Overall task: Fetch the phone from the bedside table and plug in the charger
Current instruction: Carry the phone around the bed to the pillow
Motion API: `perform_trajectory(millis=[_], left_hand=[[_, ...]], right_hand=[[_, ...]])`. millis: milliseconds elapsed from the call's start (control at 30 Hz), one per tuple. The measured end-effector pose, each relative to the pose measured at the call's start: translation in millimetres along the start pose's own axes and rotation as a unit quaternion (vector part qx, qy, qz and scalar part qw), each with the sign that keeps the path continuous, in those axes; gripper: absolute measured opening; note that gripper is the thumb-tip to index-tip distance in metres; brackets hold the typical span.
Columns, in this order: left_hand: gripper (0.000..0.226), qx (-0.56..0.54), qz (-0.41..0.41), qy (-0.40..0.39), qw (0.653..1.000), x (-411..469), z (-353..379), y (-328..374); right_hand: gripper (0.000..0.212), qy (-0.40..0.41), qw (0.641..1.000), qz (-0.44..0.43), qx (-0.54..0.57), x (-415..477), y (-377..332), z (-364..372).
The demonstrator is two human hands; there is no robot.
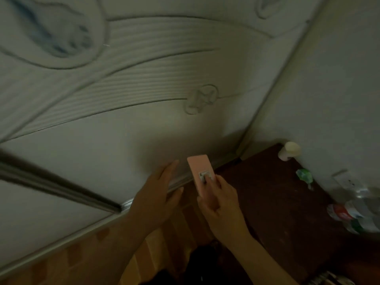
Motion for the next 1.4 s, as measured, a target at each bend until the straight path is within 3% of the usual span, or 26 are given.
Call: perform_trajectory(millis=[267, 500, 633, 900, 1200, 1400], left_hand=[[0.062, 0.019, -0.123, 0.108, 0.986, -149, -96, -106], [0.059, 0.029, -0.258, 0.205, 0.944, -272, -157, -178], [0.058, 0.046, -0.331, 0.244, 0.911, -329, -178, -211], [0.059, 0.044, -0.462, 0.285, 0.839, -410, -221, -292], [0.061, 0.071, -0.533, 0.302, 0.788, -454, -298, -397], [0.062, 0.077, -0.602, 0.348, 0.714, -515, -326, -432]], right_hand=[[0.052, -0.125, 0.99, -0.056, 0.018, -45, -109, 136], [0.058, -0.274, 0.952, -0.131, 0.033, -77, -187, 248], [0.059, -0.344, 0.918, -0.197, 0.016, -92, -223, 307], [0.056, -0.48, 0.842, -0.243, 0.039, -108, -298, 436], [0.057, -0.525, 0.785, -0.321, 0.07, -93, -393, 590], [0.057, -0.597, 0.724, -0.341, 0.055, -124, -447, 678]])
Point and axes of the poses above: each hand's wrist, its own x-axis towards the middle knuckle, its own z-axis out of the palm, y = z × x, the point moved 3 cm from there along x, towards the middle knuckle, and after that the axes turned 9 degrees about x, right-handed, at the moved point
